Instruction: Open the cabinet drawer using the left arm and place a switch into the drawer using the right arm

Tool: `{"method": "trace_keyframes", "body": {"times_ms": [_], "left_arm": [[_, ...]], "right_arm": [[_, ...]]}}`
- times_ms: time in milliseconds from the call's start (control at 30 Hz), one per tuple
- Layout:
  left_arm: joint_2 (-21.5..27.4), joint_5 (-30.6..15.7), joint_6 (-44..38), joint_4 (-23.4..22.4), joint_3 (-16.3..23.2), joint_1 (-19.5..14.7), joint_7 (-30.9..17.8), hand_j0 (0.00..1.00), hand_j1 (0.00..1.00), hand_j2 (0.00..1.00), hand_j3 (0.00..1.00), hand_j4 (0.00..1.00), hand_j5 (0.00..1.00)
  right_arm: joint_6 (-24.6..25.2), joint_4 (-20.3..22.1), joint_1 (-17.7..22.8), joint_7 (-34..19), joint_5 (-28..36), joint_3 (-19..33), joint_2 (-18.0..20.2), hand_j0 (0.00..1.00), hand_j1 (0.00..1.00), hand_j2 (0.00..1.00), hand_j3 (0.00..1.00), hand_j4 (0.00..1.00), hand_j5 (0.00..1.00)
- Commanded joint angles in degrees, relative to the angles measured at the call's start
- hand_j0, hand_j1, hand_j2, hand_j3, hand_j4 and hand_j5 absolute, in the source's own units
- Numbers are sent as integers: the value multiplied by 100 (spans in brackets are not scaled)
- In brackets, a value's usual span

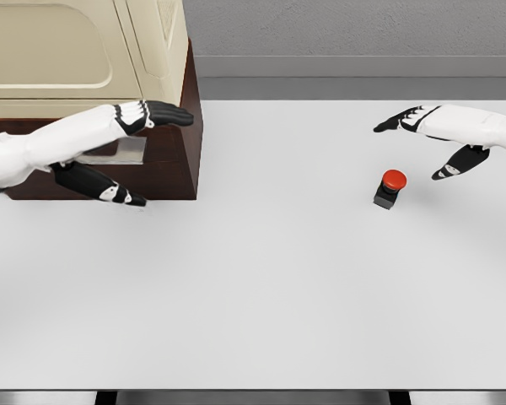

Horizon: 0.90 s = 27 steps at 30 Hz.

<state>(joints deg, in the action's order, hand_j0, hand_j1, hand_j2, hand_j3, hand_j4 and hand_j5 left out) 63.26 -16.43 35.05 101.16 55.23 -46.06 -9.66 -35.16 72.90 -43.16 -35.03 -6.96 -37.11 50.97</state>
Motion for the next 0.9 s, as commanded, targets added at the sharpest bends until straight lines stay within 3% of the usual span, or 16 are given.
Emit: {"method": "trace_keyframes", "body": {"times_ms": [0,233,267,300,333,400,467,667,700,867], "left_arm": [[151,-124,-5,0,-12,0,-1,100,100,100,100,100,100],[248,-124,-5,0,41,-35,44,100,100,100,100,100,100],[283,-115,-5,9,49,-105,-211,100,100,100,100,100,100],[283,-115,-5,9,49,-193,-992,100,100,100,100,100,100],[292,-124,-5,9,49,-377,-1450,100,100,100,100,100,100],[406,-132,-5,9,49,-685,-2013,100,100,100,100,100,100],[433,-132,-5,9,41,-694,-2534,100,100,100,100,100,100],[494,-571,-5,9,-12,-844,-2391,100,100,100,100,100,100],[494,-1002,-5,9,-12,-835,-2374,100,100,100,100,100,100],[837,-1811,-5,9,14,-826,-2356,100,100,100,100,100,100]], "right_arm": [[16,5,0,3,19,-7,1,100,100,100,100,100,100],[16,-21,35,3,37,-42,1,100,100,100,100,100,100],[16,-30,35,3,45,-182,-8,100,100,100,100,100,100],[16,-30,26,3,37,-279,-52,100,100,100,100,100,100],[16,-39,35,3,37,-288,-69,100,100,100,100,100,100],[16,-83,35,3,37,-411,-78,100,100,100,100,100,100],[16,-74,35,3,28,-464,-87,100,100,100,100,100,100],[16,-56,114,3,28,-525,-254,100,100,100,100,100,100],[16,-74,106,3,28,-560,-289,100,100,100,100,100,100],[16,-135,97,3,28,-578,-298,100,100,100,100,100,100]]}}
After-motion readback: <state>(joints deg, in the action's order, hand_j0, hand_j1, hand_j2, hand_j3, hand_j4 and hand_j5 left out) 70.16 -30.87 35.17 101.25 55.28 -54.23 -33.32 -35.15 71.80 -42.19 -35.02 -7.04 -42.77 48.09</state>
